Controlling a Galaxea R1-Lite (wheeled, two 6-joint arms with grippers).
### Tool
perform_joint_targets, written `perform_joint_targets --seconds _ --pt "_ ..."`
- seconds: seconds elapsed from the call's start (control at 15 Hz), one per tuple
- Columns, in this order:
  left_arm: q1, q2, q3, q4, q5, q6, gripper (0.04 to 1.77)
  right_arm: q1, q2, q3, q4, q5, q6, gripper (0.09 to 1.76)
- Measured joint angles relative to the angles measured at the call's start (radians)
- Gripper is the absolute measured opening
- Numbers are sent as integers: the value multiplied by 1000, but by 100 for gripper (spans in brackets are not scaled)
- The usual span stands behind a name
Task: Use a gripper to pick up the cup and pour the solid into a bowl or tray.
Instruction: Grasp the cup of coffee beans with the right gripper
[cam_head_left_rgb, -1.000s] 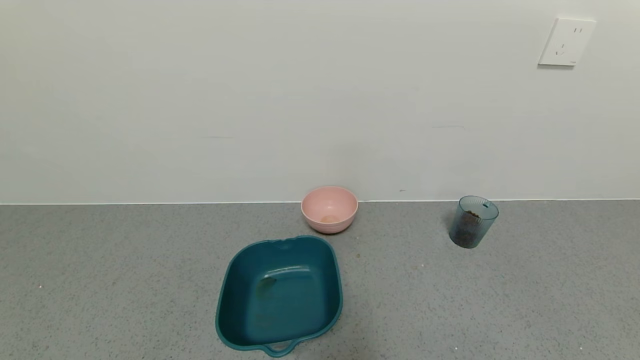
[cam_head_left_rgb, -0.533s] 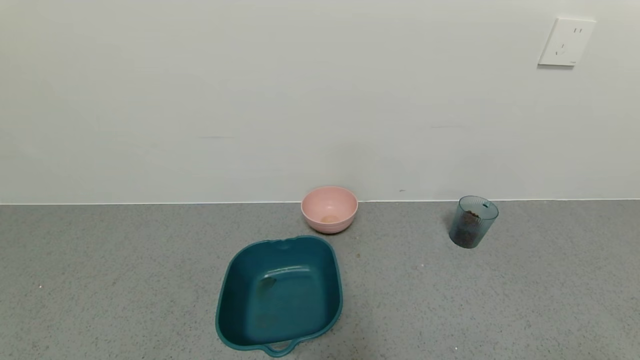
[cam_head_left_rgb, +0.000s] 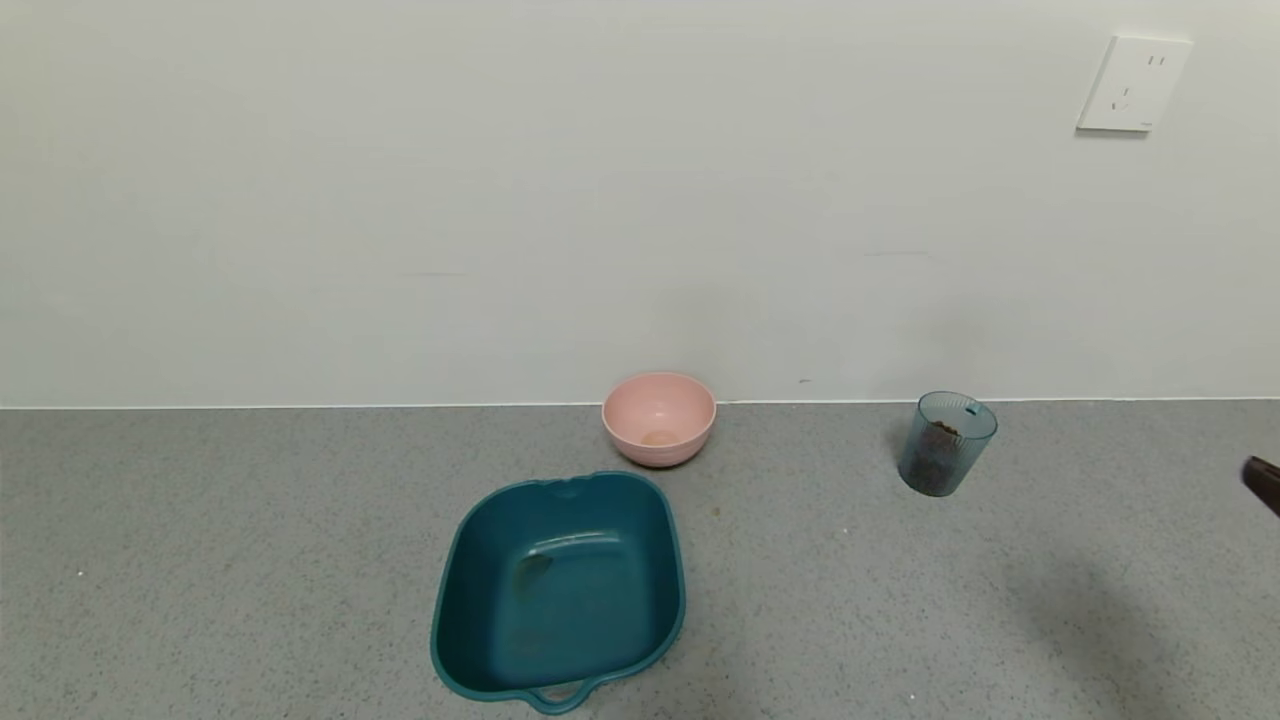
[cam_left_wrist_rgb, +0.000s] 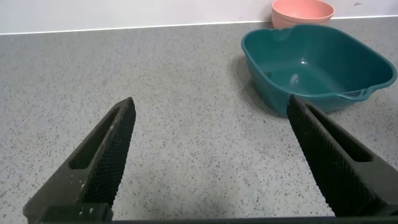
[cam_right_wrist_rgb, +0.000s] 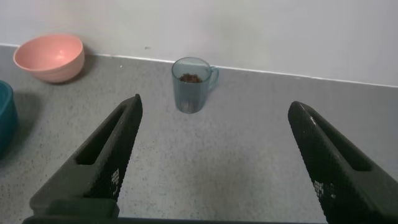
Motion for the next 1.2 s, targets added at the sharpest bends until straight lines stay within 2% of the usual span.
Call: perform_joint_targets --seconds 0.47,0.93,1.2 --pt "0 0 0 0 0 0 175 94 524 -12 -281 1 50 171" --pt "0 0 0 0 0 0 175 117 893 47 -632 -4 54 171" --pt "0 0 0 0 0 0 175 113 1088 56 -884 -47 58 171"
